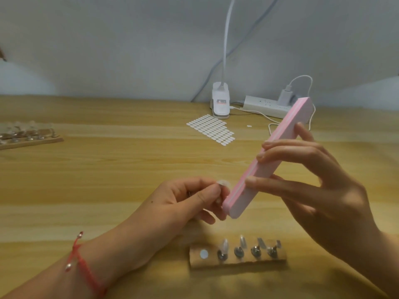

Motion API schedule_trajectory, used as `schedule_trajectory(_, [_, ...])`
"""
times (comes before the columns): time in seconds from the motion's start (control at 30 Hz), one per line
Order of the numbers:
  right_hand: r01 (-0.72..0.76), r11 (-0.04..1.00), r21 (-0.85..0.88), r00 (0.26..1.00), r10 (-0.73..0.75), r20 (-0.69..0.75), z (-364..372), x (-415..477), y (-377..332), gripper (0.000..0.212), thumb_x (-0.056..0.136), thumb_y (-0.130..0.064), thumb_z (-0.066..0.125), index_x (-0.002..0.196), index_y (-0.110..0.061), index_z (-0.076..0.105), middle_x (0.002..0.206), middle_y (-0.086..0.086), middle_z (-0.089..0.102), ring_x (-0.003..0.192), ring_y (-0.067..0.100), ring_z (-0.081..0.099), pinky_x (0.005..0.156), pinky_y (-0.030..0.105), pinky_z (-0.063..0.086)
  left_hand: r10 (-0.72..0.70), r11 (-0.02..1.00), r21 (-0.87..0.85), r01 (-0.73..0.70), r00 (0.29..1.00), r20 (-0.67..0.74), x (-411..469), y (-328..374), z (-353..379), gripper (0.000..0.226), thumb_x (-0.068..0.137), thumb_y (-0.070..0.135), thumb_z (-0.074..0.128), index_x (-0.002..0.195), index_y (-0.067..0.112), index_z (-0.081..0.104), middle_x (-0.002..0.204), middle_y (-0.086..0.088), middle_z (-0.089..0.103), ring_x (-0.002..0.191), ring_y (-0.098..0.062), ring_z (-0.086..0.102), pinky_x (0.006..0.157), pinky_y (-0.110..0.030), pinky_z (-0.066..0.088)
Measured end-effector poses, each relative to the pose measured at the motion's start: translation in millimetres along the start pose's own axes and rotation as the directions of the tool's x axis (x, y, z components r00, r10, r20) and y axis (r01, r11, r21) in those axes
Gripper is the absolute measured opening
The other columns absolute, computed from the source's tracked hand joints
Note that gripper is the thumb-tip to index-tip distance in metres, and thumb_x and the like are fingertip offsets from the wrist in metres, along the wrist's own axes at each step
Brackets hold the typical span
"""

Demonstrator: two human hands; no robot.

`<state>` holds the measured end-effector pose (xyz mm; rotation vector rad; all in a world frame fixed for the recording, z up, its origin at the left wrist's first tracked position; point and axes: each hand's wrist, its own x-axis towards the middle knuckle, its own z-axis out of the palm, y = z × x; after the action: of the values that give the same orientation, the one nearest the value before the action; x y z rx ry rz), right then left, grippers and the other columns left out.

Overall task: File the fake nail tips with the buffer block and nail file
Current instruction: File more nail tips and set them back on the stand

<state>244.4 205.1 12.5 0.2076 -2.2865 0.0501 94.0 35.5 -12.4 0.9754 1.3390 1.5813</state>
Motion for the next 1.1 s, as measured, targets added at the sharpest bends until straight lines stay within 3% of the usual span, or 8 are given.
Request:
schedule_trajectory(0.2, [0.087,0.996,0.036,0.994,-0.089,0.058,6.8,-0.8,-10.1,0.027,0.094,-0.009,0.059,0.115,-0.022,0.066,0.119,0.0,0.057,0.125,0.017,0.055,0.117,0.053,0.031,0.018,0.999,0.035,-0.018,1.0,-0.006,-1.3,-1.1,-0.1,0.023,0.088,0.03,0.063,0.093,0.012,0.077,0.085,0.0,0.074,0.076,-0.004,0.065,0.063,-0.012,0.048])
schedule_trajectory(0.33, [0.002,1.0,-0.017,1.0,-0.001,0.013,1.6,6.4,-3.8,0.027,0.09,-0.005,0.064,0.111,-0.02,0.068,0.115,0.003,0.062,0.117,0.021,0.057,0.112,0.053,0.037,0.036,0.998,0.053,-0.034,0.999,-0.028,-0.8,-0.2,-0.1,0.028,0.074,0.037,0.063,0.091,0.021,0.078,0.074,0.006,0.072,0.067,0.0,0.062,0.061,-0.009,0.047])
schedule_trajectory(0.47, [0.16,0.987,0.005,0.979,-0.159,0.126,9.3,0.0,-13.1,0.024,0.097,-0.011,0.06,0.115,-0.023,0.071,0.117,0.004,0.068,0.124,0.017,0.056,0.117,0.05,0.031,0.025,0.998,0.063,-0.026,1.0,0.002,-0.7,-0.4,-0.7,0.024,0.089,0.03,0.065,0.1,0.012,0.076,0.099,-0.011,0.074,0.088,-0.023,0.067,0.075,-0.023,0.052])
schedule_trajectory(0.6, [-0.034,0.999,-0.003,0.999,0.034,0.036,-0.7,5.2,-1.7,0.025,0.092,-0.011,0.055,0.109,-0.023,0.069,0.117,0.004,0.062,0.12,0.018,0.055,0.114,0.05,0.036,0.052,0.995,0.086,-0.048,0.997,-0.05,-0.5,-0.7,-2.0,0.025,0.082,0.029,0.063,0.092,0.011,0.078,0.088,-0.001,0.074,0.081,-0.007,0.064,0.07,-0.012,0.046])
schedule_trajectory(0.73, [0.119,0.99,0.072,0.985,-0.127,0.116,10.0,-1.2,-17.6,0.024,0.094,-0.009,0.06,0.11,-0.021,0.074,0.116,0.004,0.066,0.12,0.017,0.058,0.115,0.05,0.035,0.091,0.992,0.088,-0.089,0.996,-0.019,-0.8,0.6,-0.6,0.02,0.088,0.023,0.064,0.093,0.007,0.077,0.092,-0.003,0.074,0.085,-0.007,0.064,0.074,-0.013,0.046])
schedule_trajectory(0.87, [-0.101,0.994,0.042,0.995,0.101,-0.003,0.7,5.3,-1.7,0.024,0.089,-0.007,0.062,0.109,-0.018,0.067,0.115,0.009,0.06,0.115,0.023,0.058,0.108,0.055,0.042,0.072,0.993,0.089,-0.071,0.997,-0.012,-0.6,-0.7,-0.3,0.019,0.087,0.027,0.064,0.082,0.017,0.078,0.082,0.006,0.071,0.077,0.001,0.061,0.066,-0.008,0.043])
schedule_trajectory(1.0, [0.083,0.988,0.133,0.989,-0.097,0.107,11.6,-1.0,-19.3,0.024,0.096,-0.013,0.058,0.115,-0.024,0.068,0.116,0.004,0.063,0.122,0.018,0.056,0.114,0.05,0.036,0.056,0.998,0.043,-0.056,0.998,0.007,0.4,-4.7,-3.8,0.023,0.079,0.029,0.065,0.09,0.014,0.078,0.09,0.001,0.075,0.082,-0.005,0.065,0.069,-0.013,0.047])
schedule_trajectory(1.1, [-0.058,0.993,0.1,0.998,0.055,0.032,4.1,4.4,-7.0,0.028,0.088,-0.005,0.062,0.112,-0.02,0.067,0.116,0.007,0.06,0.118,0.021,0.057,0.109,0.055,0.041,0.034,0.999,0.039,-0.034,0.999,-0.005,0.5,-6.8,-5.9,0.027,0.072,0.037,0.074,0.09,0.017,0.078,0.087,0.003,0.074,0.077,-0.003,0.063,0.068,-0.015,0.045])
